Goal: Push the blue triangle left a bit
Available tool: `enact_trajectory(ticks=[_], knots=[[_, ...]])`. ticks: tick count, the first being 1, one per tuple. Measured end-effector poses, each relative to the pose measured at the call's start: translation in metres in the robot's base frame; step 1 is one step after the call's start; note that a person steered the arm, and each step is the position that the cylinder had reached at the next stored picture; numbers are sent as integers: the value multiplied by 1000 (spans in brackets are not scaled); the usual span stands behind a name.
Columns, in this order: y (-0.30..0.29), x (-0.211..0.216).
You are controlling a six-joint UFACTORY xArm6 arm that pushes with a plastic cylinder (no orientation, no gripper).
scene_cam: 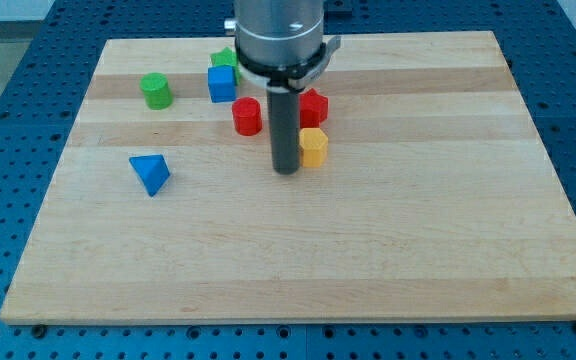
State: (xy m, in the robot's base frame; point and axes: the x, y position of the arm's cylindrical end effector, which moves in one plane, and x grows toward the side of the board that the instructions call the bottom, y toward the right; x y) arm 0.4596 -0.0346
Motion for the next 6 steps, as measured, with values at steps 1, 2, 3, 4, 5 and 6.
enact_trajectory(ticks=[1, 2, 3, 4, 5, 6], knots=[[-54, 55], [-112, 32], [-138, -25], [-157, -11], [-170, 22], [-216, 22]])
